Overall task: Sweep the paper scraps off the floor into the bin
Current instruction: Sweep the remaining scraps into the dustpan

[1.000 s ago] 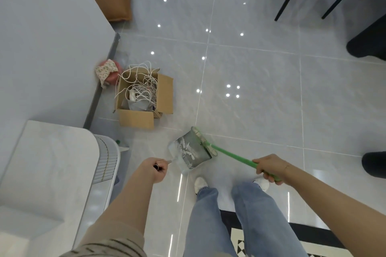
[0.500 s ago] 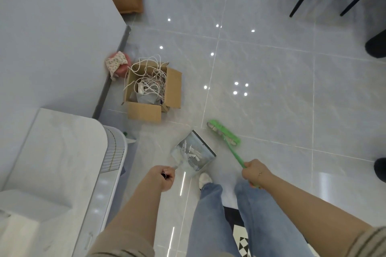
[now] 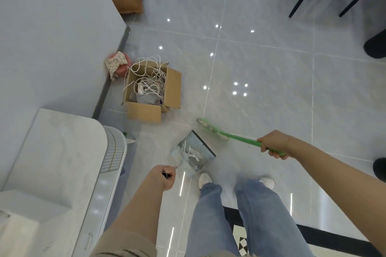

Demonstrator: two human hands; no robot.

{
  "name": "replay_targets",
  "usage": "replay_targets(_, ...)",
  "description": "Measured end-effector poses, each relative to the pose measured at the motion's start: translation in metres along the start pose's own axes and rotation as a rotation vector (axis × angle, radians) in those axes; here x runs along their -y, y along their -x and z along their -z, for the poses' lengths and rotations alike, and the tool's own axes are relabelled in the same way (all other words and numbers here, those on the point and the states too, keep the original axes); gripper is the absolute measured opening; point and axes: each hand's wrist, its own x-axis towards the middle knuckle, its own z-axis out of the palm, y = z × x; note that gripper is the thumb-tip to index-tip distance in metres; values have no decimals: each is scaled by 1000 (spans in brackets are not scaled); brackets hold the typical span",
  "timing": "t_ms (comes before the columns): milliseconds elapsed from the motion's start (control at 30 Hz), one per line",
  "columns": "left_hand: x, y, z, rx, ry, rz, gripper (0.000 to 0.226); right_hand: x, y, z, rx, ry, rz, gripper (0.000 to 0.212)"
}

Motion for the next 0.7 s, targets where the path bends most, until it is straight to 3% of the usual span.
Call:
replay_targets(200,3,-1,-2,7,-19,-8,52,3,-22,-56,-72,79,83,44)
replay_targets(400,3,-6,-4,8,-7,7,51,-21,-1,-122,97,137,82,50)
replay_targets(500,2,-9,-4,-3,-12,23,52,-21,6,-101,129,154,98,49)
replay_targets(700,-4,-18,7,18,-60,46,50,-39,33,-34,106,-96,6,52)
